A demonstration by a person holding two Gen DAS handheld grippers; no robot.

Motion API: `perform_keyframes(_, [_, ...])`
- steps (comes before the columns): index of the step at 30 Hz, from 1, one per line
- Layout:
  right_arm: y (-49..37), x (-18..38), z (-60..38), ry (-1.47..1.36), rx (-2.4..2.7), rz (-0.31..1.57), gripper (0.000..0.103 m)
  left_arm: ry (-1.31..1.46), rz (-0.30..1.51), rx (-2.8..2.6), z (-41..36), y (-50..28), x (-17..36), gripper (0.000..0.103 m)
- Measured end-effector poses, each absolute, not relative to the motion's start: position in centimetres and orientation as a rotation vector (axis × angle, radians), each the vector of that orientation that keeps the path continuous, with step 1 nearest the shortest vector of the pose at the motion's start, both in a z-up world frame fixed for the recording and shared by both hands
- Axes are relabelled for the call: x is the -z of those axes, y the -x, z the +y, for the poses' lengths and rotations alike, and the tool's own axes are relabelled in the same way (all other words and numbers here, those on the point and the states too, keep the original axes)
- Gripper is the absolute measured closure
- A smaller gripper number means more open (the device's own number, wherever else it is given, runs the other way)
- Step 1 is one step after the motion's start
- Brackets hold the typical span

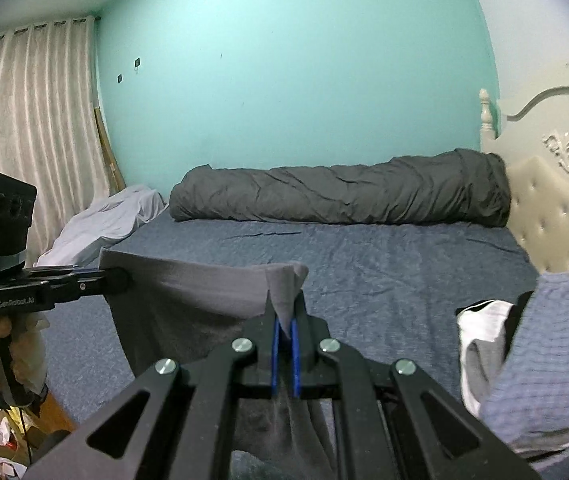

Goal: Fold clothes
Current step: 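Lift the folded briefs with both grippers and carry them toward the clothes stack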

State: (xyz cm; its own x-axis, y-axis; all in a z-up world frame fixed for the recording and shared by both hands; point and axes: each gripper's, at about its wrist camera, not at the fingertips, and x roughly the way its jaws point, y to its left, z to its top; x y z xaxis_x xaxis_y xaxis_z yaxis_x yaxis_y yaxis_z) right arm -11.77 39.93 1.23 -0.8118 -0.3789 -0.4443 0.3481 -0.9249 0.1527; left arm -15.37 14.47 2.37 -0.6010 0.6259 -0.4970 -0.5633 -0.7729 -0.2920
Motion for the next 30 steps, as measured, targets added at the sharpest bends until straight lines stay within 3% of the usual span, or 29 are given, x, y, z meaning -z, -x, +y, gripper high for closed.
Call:
perform_keyframes(15, [4.0,-5.7,46.7,-0.61,2.795,-0.106,0.099,0.698,-0.079,-2.234,21.8,9.6,-6.8,0.101])
perform_keyframes(30, [-1.7,-6.7,56.3,-0.604,2.926,-0.136,0.099,0.699,-0.047,-2.075,32.7,7.3,-6.9,0.101])
